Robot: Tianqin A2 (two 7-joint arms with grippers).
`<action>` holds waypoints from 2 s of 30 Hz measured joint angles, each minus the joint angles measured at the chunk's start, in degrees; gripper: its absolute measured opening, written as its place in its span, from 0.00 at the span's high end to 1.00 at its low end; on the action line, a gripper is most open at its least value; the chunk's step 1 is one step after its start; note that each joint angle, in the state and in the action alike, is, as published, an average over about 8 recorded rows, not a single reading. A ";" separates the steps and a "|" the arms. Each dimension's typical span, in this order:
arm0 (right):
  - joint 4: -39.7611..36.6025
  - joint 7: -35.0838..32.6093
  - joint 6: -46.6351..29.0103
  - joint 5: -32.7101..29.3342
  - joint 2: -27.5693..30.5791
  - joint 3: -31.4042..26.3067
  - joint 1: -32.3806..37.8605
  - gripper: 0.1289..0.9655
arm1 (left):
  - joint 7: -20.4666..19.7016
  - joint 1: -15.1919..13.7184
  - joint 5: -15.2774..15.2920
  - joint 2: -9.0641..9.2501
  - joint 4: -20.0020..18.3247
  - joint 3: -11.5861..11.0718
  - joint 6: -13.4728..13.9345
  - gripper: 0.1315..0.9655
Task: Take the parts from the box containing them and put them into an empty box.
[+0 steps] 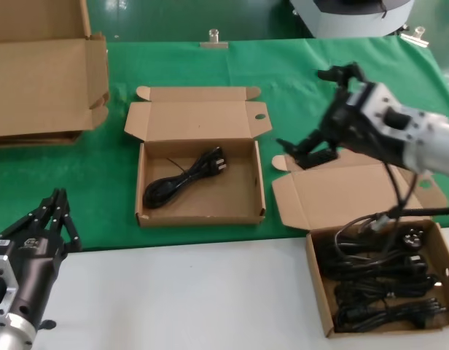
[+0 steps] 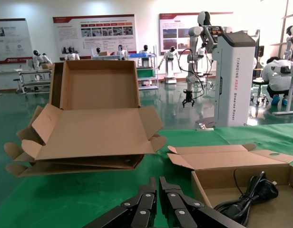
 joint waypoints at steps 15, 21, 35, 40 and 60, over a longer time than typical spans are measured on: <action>8.15 4.30 2.58 -2.33 2.51 5.46 -7.82 0.00 | 0.00 0.00 0.00 0.00 0.00 0.00 0.00 0.92; 9.39 3.33 4.38 -1.08 1.05 8.06 -11.65 0.00 | 0.00 0.00 0.00 0.00 0.00 0.00 0.00 0.85; 12.65 0.81 9.10 2.21 -2.71 14.75 -21.54 0.00 | 0.00 0.00 0.00 0.00 0.00 0.00 0.00 0.58; 13.81 -0.09 10.79 3.37 -4.07 17.13 -25.09 0.00 | 0.01 0.00 0.00 0.00 0.00 0.00 0.00 0.43; 18.45 -3.68 17.52 8.04 -9.44 26.69 -39.19 0.00 | 0.02 0.00 -0.01 0.00 0.00 0.00 0.00 0.09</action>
